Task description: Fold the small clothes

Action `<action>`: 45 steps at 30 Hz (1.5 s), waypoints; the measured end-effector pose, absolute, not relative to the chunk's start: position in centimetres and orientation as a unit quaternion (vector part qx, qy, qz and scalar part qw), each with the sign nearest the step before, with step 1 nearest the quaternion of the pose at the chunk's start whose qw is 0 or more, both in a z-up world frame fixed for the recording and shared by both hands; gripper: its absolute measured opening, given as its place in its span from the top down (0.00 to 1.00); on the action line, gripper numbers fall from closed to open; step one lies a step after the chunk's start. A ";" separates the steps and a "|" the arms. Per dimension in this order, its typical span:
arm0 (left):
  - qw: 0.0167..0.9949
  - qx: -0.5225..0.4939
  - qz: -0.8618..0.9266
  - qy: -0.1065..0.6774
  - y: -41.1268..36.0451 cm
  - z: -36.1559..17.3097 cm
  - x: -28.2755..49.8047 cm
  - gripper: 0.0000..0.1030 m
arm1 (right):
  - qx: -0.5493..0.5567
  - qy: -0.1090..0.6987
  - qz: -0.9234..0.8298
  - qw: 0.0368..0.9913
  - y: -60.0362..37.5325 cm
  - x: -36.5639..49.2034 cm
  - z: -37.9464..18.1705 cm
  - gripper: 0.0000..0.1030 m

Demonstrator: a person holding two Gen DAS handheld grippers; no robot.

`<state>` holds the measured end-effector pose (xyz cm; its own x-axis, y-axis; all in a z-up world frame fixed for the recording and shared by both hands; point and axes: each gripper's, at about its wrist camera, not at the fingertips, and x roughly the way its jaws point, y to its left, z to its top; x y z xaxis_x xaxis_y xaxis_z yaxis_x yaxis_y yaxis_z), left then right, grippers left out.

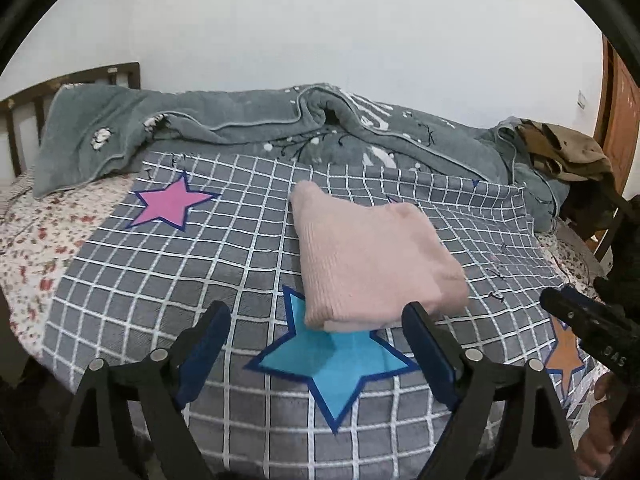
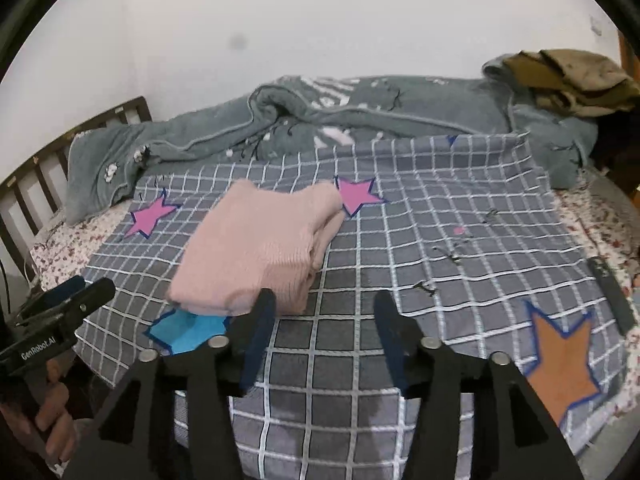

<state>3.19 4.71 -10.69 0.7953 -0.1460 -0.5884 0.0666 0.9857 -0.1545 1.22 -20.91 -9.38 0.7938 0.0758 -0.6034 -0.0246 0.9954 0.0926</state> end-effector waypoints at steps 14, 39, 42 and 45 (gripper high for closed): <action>0.950 -0.045 -0.040 0.305 3.5 -7.9 -1.1 0.10 | 0.023 0.298 0.000 0.954 -22.0 -4.4 -7.0 0.07; 0.955 -0.031 -0.035 0.293 3.1 -6.3 -2.3 0.10 | 0.025 0.289 0.000 0.957 -21.9 -5.8 -5.7 0.07; 0.955 -0.032 -0.036 0.293 3.2 -6.2 -2.3 0.10 | 0.024 0.289 0.000 0.957 -21.9 -5.7 -5.7 0.07; 0.955 -0.031 -0.035 0.293 3.1 -6.2 -2.4 0.10 | 0.025 0.289 0.000 0.957 -21.9 -5.7 -5.7 0.07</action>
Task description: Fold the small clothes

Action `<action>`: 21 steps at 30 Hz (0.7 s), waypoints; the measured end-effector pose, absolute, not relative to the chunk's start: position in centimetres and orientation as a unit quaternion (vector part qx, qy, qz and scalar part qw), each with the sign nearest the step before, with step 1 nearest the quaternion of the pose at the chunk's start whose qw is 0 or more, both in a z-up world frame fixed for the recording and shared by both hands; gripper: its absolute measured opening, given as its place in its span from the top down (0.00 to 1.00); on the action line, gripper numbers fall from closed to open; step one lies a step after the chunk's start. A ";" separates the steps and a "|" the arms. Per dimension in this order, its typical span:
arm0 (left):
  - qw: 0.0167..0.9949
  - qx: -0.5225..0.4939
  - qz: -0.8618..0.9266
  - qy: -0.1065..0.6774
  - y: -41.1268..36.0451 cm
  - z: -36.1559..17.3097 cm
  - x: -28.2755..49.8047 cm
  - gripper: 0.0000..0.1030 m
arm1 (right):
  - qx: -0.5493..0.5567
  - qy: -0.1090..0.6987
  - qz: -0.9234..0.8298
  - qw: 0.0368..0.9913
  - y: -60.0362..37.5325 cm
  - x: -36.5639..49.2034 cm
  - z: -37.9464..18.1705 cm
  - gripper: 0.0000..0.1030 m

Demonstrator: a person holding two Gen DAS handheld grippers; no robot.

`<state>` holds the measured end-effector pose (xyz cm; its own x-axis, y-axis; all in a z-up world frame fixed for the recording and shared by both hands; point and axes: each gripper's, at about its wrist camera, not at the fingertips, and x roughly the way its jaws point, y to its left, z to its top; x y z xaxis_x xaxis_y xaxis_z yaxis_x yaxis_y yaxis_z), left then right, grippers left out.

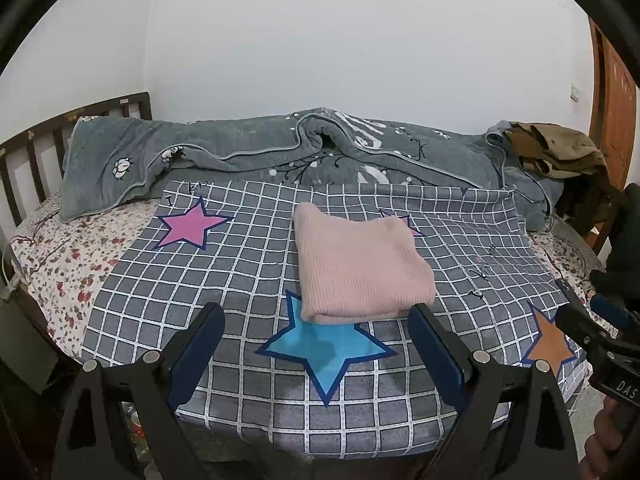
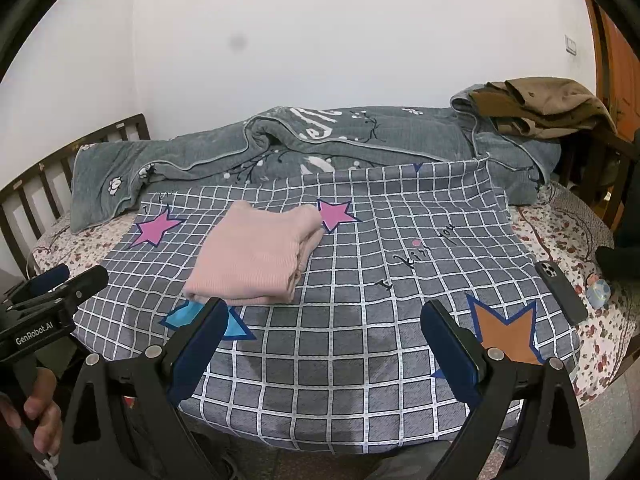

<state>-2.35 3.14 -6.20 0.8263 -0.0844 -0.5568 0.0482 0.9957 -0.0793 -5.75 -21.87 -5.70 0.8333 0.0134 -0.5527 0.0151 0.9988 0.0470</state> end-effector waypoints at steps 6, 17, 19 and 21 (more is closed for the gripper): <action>0.955 -0.030 -0.034 0.292 3.1 -6.0 -2.5 0.10 | 0.024 0.288 -0.002 0.957 -21.8 -5.9 -5.6 0.07; 0.955 -0.029 -0.035 0.292 3.1 -6.0 -2.5 0.10 | 0.023 0.285 -0.002 0.958 -21.7 -6.2 -5.3 0.07; 0.955 -0.028 -0.034 0.292 3.1 -6.0 -2.5 0.10 | 0.024 0.284 -0.002 0.958 -21.7 -6.3 -5.1 0.07; 0.955 -0.027 -0.033 0.292 3.1 -5.8 -2.6 0.10 | 0.024 0.285 -0.001 0.958 -21.7 -6.3 -5.1 0.07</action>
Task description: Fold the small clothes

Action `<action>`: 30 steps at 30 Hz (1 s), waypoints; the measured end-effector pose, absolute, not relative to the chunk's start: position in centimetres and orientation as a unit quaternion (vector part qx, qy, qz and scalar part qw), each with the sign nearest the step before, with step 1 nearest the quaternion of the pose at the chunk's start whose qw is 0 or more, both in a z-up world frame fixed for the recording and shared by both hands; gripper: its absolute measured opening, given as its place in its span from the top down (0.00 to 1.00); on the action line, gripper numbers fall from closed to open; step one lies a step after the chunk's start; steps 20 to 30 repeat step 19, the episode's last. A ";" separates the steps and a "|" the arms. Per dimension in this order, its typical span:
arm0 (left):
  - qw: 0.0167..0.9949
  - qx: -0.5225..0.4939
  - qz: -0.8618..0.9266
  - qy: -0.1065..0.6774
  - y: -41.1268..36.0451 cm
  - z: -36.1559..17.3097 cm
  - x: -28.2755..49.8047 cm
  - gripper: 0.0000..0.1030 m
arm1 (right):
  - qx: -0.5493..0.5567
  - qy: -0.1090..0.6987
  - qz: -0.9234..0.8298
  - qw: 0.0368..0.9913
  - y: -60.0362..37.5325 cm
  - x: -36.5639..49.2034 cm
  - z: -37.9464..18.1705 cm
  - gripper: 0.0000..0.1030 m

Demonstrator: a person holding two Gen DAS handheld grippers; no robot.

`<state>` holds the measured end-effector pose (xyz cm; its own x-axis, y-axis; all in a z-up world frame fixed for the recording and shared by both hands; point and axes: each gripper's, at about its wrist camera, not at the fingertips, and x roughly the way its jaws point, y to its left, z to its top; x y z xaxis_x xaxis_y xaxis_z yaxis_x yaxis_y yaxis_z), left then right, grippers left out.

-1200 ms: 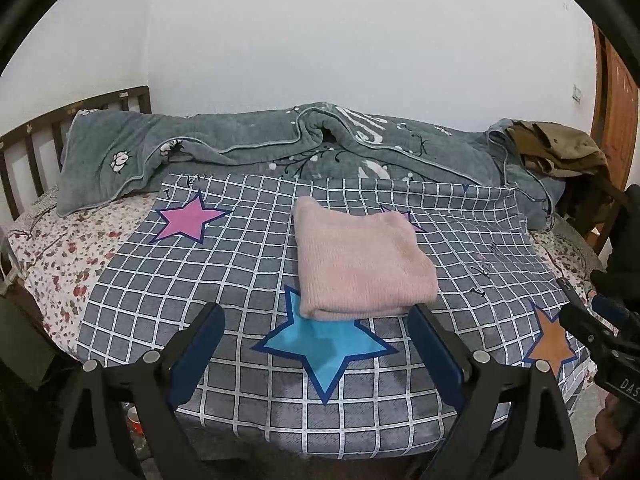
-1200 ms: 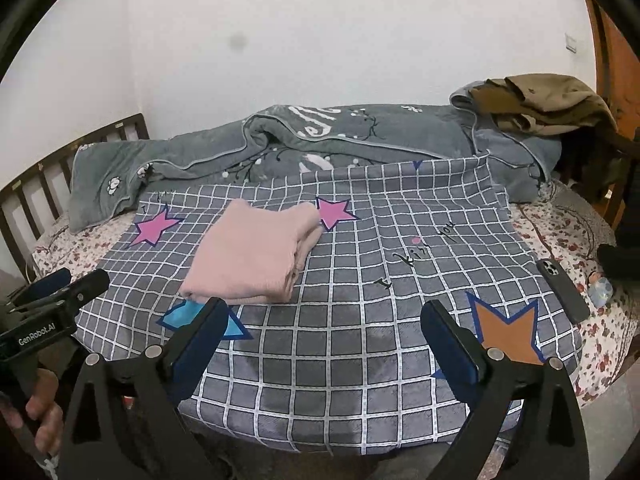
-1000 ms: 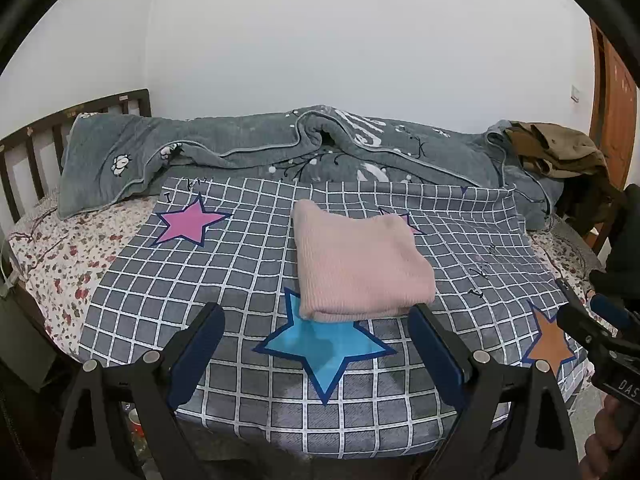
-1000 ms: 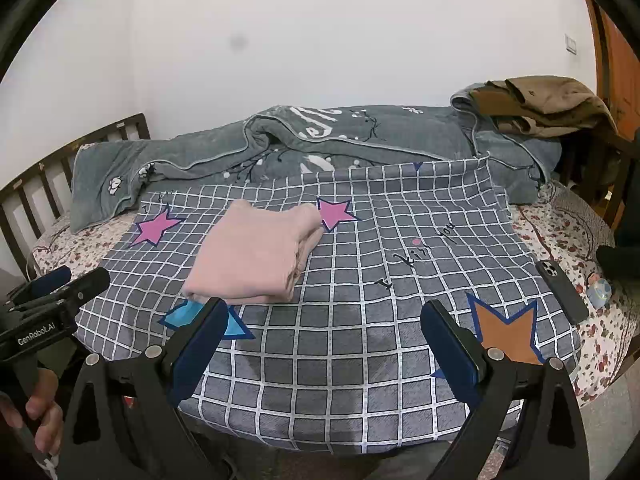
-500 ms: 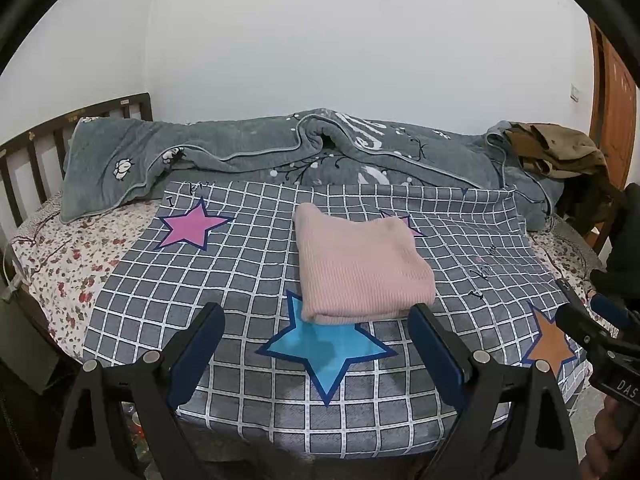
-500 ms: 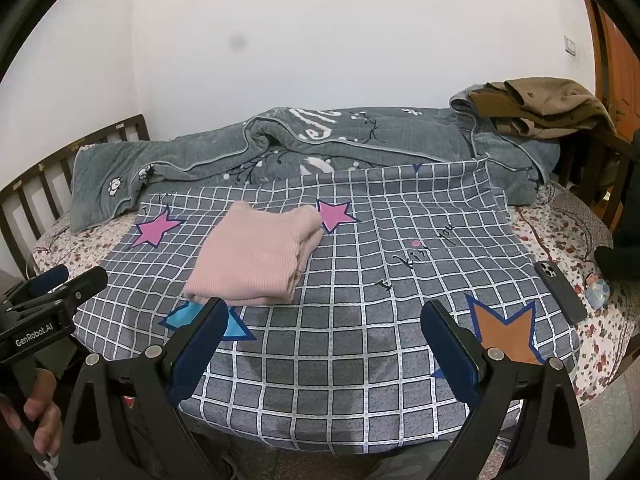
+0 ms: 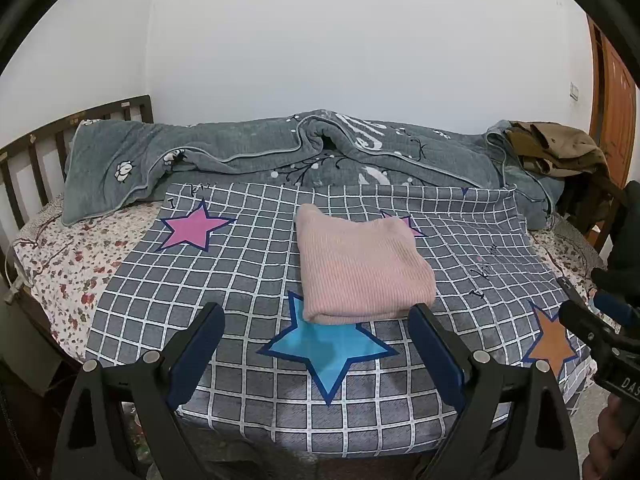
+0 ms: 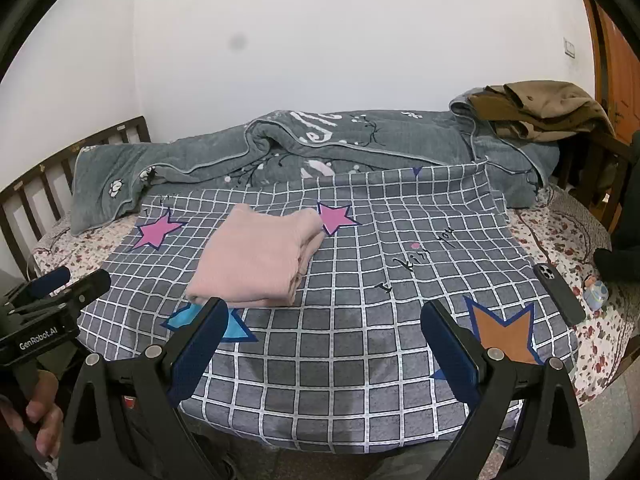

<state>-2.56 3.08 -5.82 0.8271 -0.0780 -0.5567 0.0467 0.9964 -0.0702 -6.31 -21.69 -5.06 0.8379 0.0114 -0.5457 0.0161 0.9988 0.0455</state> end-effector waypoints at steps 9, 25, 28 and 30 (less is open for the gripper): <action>0.956 -0.025 -0.035 0.290 3.0 -5.7 -2.6 0.10 | 0.024 0.284 -0.001 0.959 -21.7 -6.3 -5.0 0.07; 0.957 -0.025 -0.034 0.288 3.1 -5.6 -2.5 0.10 | 0.022 0.280 0.000 0.960 -21.2 -6.6 -4.8 0.07; 0.957 -0.025 -0.034 0.288 3.1 -5.6 -2.5 0.10 | 0.022 0.280 0.000 0.960 -21.2 -6.6 -4.8 0.07; 0.957 -0.025 -0.034 0.288 3.1 -5.6 -2.5 0.10 | 0.022 0.280 0.000 0.960 -21.2 -6.6 -4.8 0.07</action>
